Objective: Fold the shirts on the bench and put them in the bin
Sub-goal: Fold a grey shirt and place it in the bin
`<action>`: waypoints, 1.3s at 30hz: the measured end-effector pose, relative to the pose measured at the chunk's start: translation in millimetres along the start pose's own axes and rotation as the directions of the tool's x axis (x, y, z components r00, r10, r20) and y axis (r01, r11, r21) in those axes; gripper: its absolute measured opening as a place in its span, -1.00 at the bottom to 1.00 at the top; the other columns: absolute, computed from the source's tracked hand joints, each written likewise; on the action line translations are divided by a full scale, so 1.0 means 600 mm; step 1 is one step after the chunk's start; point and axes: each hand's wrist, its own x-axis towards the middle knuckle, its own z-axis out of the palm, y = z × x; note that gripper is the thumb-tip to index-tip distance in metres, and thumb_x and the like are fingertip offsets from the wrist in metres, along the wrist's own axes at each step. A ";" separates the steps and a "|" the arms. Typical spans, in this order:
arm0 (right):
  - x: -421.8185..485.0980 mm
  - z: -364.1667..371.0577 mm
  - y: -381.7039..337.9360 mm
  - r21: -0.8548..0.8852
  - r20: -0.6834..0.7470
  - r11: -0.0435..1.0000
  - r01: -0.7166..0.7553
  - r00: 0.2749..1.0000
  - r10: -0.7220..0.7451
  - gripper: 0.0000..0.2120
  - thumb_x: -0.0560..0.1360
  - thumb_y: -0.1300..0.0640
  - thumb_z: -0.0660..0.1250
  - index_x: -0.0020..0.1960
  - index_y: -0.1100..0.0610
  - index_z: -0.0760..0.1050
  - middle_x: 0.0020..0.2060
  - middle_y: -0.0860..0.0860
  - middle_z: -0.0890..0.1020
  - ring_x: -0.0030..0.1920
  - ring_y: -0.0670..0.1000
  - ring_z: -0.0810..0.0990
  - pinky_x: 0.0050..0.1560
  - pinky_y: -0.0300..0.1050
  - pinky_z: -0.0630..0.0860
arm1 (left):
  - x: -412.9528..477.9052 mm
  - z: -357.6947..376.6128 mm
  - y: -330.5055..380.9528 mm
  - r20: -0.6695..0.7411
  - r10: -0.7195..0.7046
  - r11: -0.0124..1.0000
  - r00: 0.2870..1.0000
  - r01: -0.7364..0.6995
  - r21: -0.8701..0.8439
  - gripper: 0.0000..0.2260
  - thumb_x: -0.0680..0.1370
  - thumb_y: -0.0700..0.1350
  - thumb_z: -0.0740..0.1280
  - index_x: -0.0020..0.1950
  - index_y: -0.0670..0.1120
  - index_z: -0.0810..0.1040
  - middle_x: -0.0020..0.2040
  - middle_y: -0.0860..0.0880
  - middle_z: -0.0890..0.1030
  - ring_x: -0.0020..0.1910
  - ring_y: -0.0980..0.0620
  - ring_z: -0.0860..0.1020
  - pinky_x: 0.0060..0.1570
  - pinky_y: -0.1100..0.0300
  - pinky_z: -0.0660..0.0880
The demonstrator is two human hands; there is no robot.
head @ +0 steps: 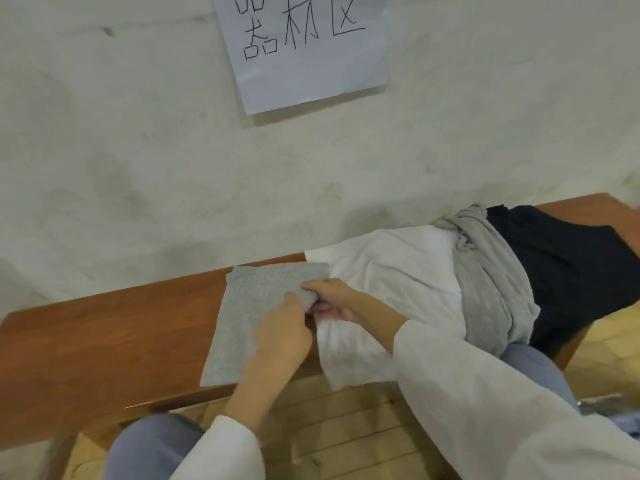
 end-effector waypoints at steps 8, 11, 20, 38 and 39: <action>-0.129 -0.108 -0.060 0.475 -0.073 0.840 0.262 0.963 -0.259 -0.88 0.55 0.13 0.23 0.01 0.15 0.50 -0.14 0.07 0.61 -0.18 0.00 0.61 -0.20 -0.14 0.60 | -0.032 -0.096 0.123 -0.024 0.136 0.991 0.990 -0.136 -0.006 -0.72 0.57 -0.13 0.14 0.27 -0.09 0.39 0.06 -0.11 0.57 -0.01 -0.14 0.54 -0.12 0.12 0.45; -0.231 -0.208 -0.058 0.517 -0.238 0.750 0.414 0.910 -0.338 -0.79 0.59 -0.01 0.19 0.04 0.11 0.49 -0.11 0.06 0.60 -0.12 0.01 0.60 -0.15 -0.11 0.58 | -0.067 -0.099 0.222 -0.015 0.348 0.930 0.937 -0.347 -0.122 -0.67 0.57 -0.18 0.13 0.34 -0.03 0.36 0.11 -0.08 0.57 -0.06 -0.04 0.50 -0.11 0.18 0.37; -0.535 -0.533 0.142 0.382 -0.701 0.650 0.657 0.664 -0.259 -0.75 0.58 0.01 0.17 0.14 0.13 0.49 -0.01 0.11 0.65 -0.06 0.02 0.66 -0.25 -0.15 0.58 | -0.236 0.013 0.544 0.198 0.743 0.669 0.640 -0.722 -0.178 -0.98 0.59 -0.22 0.13 0.00 -0.11 0.31 -0.11 -0.08 0.42 -0.13 -0.08 0.44 -0.17 0.15 0.27; -0.634 -0.789 0.756 0.592 -0.791 0.518 0.617 0.321 0.521 -0.65 0.53 0.00 0.28 0.18 0.23 0.47 -0.04 0.15 0.63 -0.06 0.11 0.63 -0.15 -0.03 0.57 | -0.464 0.556 0.798 0.679 0.702 0.565 0.212 -0.747 -0.351 -0.80 0.58 -0.16 0.22 0.17 -0.20 0.39 0.08 -0.24 0.56 0.04 -0.26 0.52 -0.03 -0.06 0.45; -0.628 -0.797 0.766 0.606 -0.782 0.520 0.602 0.332 0.527 -0.63 0.53 0.00 0.29 0.21 0.24 0.46 0.00 0.17 0.63 -0.02 0.13 0.63 -0.12 -0.01 0.58 | -0.457 0.573 0.802 0.685 0.697 0.585 0.210 -0.720 -0.375 -0.81 0.57 -0.16 0.22 0.15 -0.20 0.40 0.08 -0.23 0.56 0.04 -0.25 0.52 -0.02 -0.05 0.46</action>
